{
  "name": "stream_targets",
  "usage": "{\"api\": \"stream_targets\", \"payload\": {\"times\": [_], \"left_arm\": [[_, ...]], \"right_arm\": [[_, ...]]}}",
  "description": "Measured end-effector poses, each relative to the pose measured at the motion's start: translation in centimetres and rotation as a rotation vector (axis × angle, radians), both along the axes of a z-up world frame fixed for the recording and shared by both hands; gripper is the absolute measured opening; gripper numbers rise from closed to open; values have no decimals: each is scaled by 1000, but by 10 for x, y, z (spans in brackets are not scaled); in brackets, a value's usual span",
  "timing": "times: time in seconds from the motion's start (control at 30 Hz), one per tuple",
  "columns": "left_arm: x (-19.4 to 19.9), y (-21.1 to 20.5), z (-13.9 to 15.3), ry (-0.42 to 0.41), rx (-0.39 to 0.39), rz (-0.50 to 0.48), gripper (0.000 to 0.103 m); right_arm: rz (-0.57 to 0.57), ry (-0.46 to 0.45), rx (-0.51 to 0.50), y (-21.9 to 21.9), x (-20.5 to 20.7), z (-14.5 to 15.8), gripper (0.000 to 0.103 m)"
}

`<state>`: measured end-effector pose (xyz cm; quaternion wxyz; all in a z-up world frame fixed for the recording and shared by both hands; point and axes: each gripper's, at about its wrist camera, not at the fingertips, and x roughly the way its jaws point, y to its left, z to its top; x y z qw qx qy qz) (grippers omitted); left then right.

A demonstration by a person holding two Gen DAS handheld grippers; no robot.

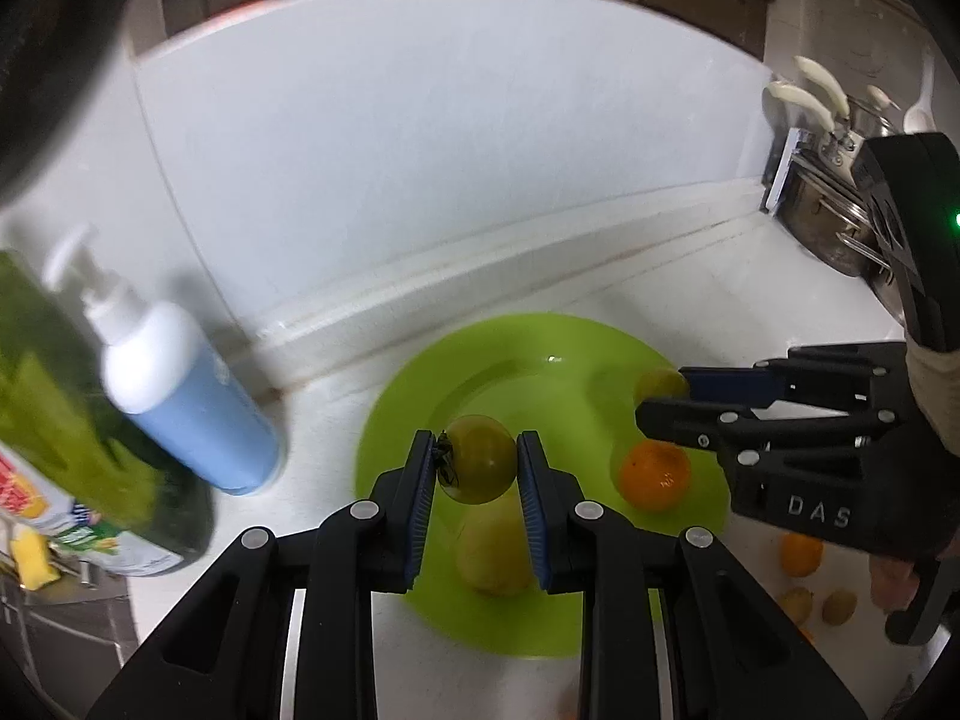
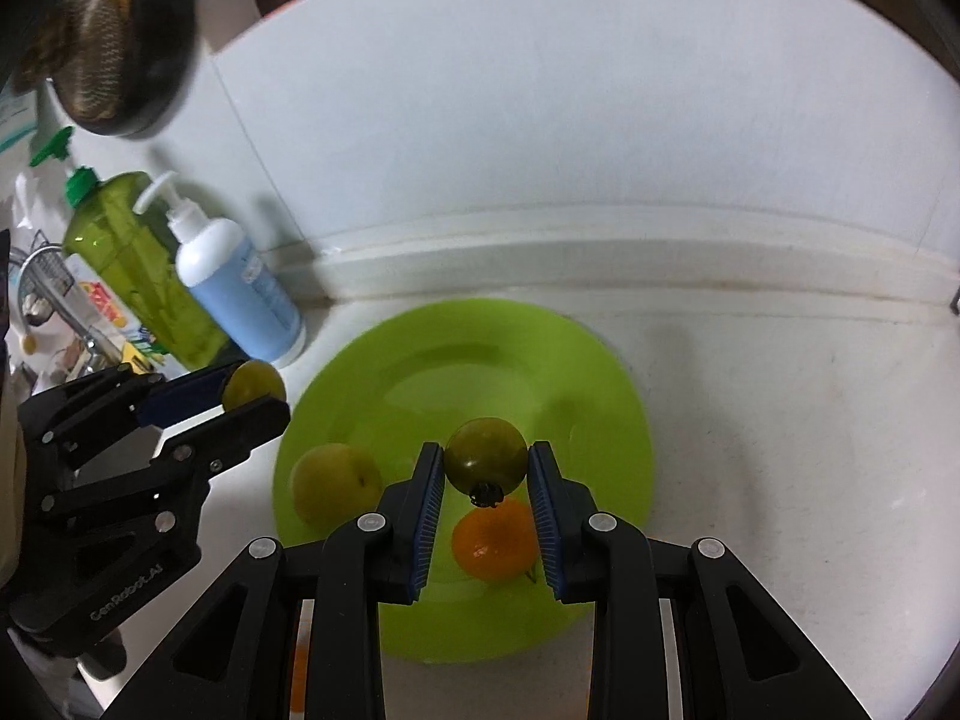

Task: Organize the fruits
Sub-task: 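Lower the small green tomato onto the plate with the left tool while the right tool releases its fruit there, then open and lift both tools away from the plate toward the remaining fruits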

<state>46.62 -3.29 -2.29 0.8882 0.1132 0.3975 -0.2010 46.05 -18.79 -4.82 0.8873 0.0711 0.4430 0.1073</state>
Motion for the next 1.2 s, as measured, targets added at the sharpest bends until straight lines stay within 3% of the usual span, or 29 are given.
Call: {"api": "stream_targets", "payload": {"times": [0.2, 0.53, 0.73, 0.87, 1.2], "left_arm": [[26, -1, -20, 125, -28, 4, 27], [43, -7, -40, 205, 14, 16, 28], [46, -7, -40, 210, 4, 14, 28], [44, -9, -37, 190, 11, 21, 34], [21, -4, -15, 105, 0, 47, 41]], "right_arm": [[-10, 63, 18, -5, 17, -16, 30], [-3, 96, -12, 4, 35, -26, 30], [-5, 110, -3, 2, 39, -30, 30], [-12, 104, 1, 1, 38, -29, 34], [-9, 11, -36, 2, 10, -5, 35]]}}
